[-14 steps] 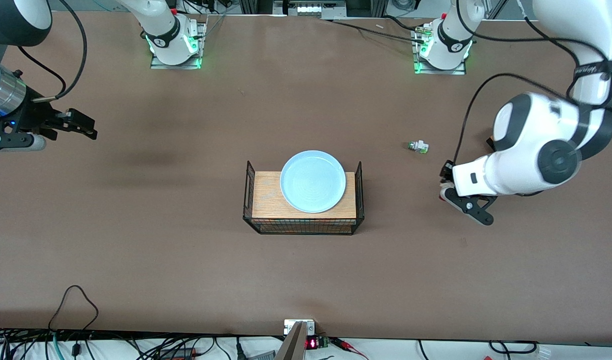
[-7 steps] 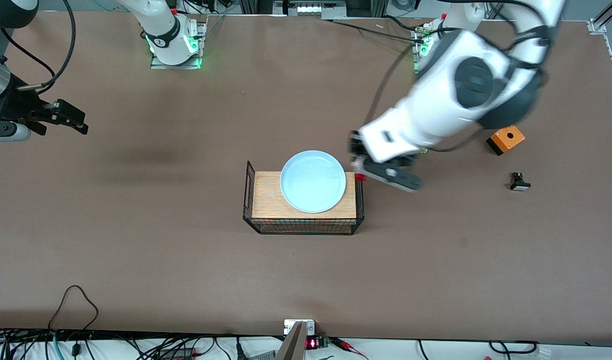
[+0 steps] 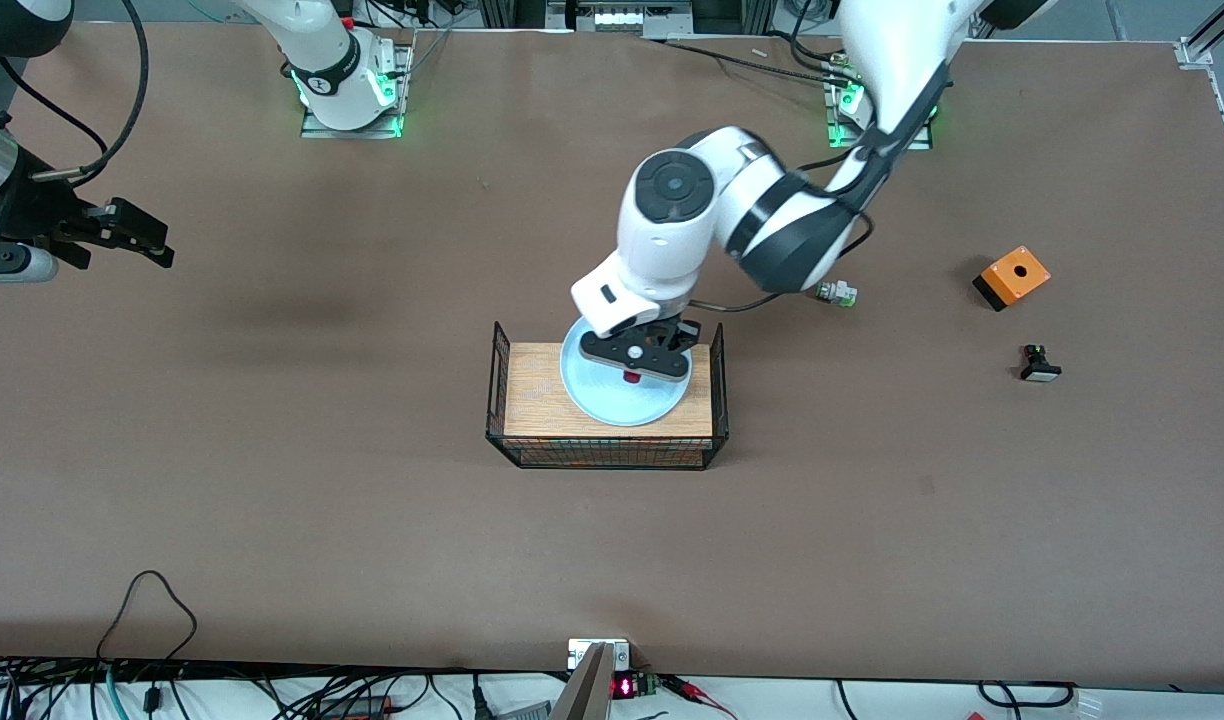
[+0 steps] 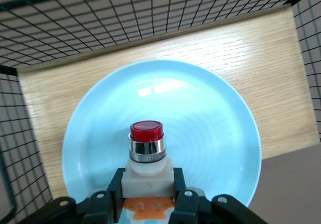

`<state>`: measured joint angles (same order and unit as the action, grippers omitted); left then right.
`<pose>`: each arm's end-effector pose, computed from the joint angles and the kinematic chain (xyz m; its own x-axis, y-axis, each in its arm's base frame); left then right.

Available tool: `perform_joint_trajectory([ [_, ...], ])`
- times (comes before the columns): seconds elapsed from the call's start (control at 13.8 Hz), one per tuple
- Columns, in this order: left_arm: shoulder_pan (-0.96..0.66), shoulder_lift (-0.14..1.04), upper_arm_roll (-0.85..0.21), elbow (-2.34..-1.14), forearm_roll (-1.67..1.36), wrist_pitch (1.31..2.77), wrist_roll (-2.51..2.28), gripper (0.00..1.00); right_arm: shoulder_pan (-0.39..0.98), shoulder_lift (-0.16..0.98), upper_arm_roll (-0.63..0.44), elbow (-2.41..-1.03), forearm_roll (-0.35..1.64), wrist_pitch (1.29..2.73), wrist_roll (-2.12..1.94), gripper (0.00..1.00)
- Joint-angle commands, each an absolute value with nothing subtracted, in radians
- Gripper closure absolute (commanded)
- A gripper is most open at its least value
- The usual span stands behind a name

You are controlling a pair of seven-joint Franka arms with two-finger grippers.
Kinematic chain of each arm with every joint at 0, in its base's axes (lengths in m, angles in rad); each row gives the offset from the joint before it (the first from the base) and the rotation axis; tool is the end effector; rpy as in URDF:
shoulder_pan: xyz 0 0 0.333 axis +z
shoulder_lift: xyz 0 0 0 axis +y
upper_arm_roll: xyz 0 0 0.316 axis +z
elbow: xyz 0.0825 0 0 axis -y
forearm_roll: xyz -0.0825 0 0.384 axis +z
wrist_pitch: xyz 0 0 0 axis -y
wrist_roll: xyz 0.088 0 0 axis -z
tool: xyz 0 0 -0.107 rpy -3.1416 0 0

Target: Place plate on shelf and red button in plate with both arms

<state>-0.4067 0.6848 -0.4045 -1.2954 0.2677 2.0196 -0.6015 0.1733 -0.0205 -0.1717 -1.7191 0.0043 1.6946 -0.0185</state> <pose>0.5707 -0.4729 0.3719 0.9734 -0.2164 0.0754 -0.2206 -0.9739 0.0531 0.5550 0.0005 0.5760 0.9998 0.0196 -0.0042 0.0196 -0.9998 -0.0078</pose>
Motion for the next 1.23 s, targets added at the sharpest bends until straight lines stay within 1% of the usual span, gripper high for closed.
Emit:
perform_joint_trajectory([
  [0.0,-0.419,0.718,-0.394,-1.244,0.298,2.005,-0.612,0.84,0.166,-0.021,-0.169,-1.71,-0.006,1.675,-0.026,0.0],
  [0.07,-0.426,0.721,-0.394,-1.247,0.298,2.005,-0.612,0.73,0.166,-0.021,-0.169,-1.71,-0.015,1.675,-0.026,0.0],
  [0.15,-0.428,0.721,-0.394,-1.25,0.302,2.005,-0.611,0.31,0.166,-0.021,-0.169,-1.71,-0.02,1.675,-0.025,0.0],
  [0.22,-0.423,0.716,-0.396,-1.25,0.304,2.003,-0.6,0.0,0.166,-0.021,-0.169,-1.71,-0.023,1.675,-0.025,0.0],
  [0.36,-0.401,0.695,-0.399,-1.246,0.295,1.997,-0.601,0.0,0.166,-0.021,-0.169,-1.71,-0.023,1.675,-0.025,0.0],
  [0.44,-0.381,0.657,-0.402,-1.252,0.287,1.981,-0.603,0.0,0.166,-0.02,-0.169,-1.71,-0.023,1.675,-0.025,0.0],
  [0.51,-0.362,0.613,-0.403,-1.255,0.285,1.923,-0.603,0.0,0.166,-0.02,-0.169,-1.71,-0.023,1.675,-0.026,0.0],
  [0.73,-0.313,0.473,-0.408,-1.246,0.247,1.664,-0.601,0.0,0.166,-0.02,-0.17,-1.71,-0.023,1.675,-0.025,0.0],
  [0.87,-0.243,0.392,-0.407,-1.244,0.229,1.51,-0.6,0.0,0.164,-0.02,-0.17,-1.71,-0.023,1.677,-0.025,0.0],
  [0.94,-0.197,0.367,-0.408,-1.244,0.227,1.468,-0.598,0.0,0.166,-0.02,-0.17,-1.71,-0.023,1.677,-0.025,0.0],
  [1.09,-0.096,0.356,-0.402,-1.238,0.187,1.384,-0.582,0.0,0.164,-0.02,-0.17,-1.71,-0.023,1.677,-0.025,0.0],
  [1.16,-0.012,0.316,-0.396,-1.247,0.108,1.387,-0.499,0.0,0.164,-0.02,-0.17,-1.71,-0.023,1.677,-0.025,0.0],
])
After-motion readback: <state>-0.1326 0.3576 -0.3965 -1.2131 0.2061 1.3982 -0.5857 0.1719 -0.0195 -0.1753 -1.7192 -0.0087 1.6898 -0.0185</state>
